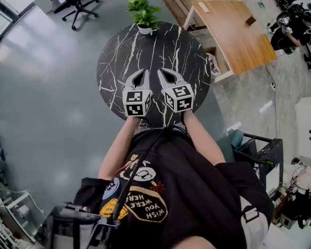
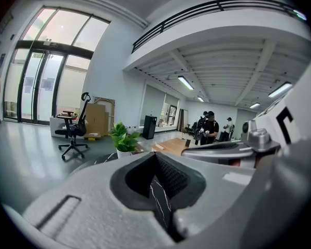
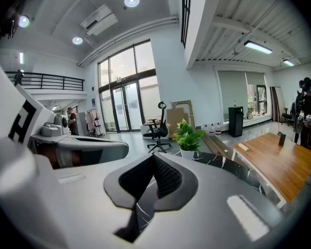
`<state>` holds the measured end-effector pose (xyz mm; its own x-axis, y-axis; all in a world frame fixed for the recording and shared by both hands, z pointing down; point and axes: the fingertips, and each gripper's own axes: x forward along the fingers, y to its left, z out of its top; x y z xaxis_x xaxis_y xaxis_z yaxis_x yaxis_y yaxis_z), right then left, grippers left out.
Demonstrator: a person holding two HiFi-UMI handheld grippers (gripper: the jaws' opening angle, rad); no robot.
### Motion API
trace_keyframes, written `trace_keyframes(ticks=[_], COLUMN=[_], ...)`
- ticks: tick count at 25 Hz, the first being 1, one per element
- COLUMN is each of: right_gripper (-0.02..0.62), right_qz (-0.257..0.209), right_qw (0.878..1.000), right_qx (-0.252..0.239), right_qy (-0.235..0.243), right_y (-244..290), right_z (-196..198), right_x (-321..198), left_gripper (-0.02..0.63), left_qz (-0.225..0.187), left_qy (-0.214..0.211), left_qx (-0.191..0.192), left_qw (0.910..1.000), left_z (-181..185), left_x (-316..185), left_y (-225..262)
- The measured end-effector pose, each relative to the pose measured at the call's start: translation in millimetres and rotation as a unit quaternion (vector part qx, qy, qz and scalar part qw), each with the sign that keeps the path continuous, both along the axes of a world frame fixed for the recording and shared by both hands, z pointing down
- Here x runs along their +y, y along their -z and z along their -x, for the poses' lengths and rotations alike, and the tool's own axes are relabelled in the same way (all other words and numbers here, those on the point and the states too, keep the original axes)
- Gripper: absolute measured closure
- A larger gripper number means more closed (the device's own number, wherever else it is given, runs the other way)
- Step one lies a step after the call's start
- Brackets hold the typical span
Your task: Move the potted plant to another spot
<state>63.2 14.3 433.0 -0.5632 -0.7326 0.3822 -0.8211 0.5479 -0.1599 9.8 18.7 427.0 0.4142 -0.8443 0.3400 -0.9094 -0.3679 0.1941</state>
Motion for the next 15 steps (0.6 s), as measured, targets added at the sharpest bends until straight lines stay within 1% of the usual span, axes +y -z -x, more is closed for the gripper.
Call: trace_keyframes(ticks=[4, 15], right_gripper=[0.594, 0.594], right_qz=[0.0, 0.012], right_qw=[1.0, 1.0], right_qx=[0.001, 0.013], right_qy=[-0.001, 0.006], right_y=[-1.1, -9.8], right_z=[-1.5, 2.4], right_x=[-5.3, -14.7], left_gripper=[0.604, 0.604], left_qz=[-0.001, 0.016], left_qy=[-0.001, -0.003], left_qx=[0.0, -0.001], left_qw=[1.0, 0.9999], left_z=[-0.9, 5.1], left_x=[-4.3, -12.2], left_y=[-0.8, -8.4])
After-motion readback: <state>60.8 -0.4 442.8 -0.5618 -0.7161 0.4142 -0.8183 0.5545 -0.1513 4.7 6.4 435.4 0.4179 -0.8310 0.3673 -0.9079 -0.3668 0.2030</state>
